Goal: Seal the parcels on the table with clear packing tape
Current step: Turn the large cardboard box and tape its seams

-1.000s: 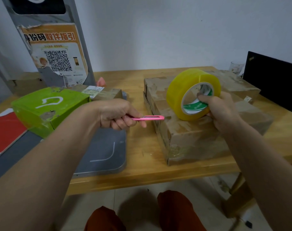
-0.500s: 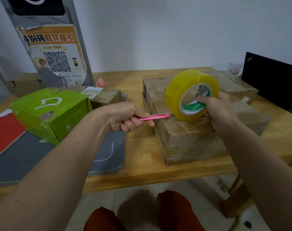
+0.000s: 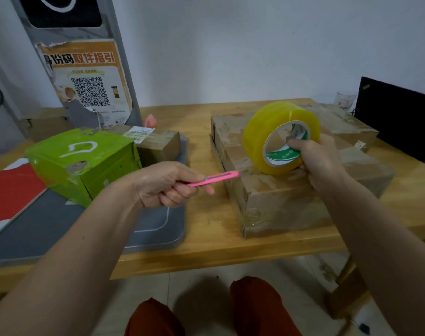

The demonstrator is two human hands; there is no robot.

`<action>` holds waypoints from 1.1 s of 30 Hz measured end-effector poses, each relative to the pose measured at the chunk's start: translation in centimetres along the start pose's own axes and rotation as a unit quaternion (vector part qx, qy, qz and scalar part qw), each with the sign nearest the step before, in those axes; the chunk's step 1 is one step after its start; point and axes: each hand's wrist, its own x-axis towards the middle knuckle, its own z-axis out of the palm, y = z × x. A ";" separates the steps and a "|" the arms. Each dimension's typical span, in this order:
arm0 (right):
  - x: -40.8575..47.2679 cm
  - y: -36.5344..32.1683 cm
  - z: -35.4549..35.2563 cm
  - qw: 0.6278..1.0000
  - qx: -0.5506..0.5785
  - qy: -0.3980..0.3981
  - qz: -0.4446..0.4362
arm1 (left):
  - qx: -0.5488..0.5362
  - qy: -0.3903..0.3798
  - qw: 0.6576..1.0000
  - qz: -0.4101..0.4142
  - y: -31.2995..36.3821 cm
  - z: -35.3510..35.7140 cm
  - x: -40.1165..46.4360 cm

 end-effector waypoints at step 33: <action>1.2 -1.0 -2.4 0.998 0.041 0.051 -0.014 | 0.536 0.284 0.768 0.205 -2.3 9.8 5.0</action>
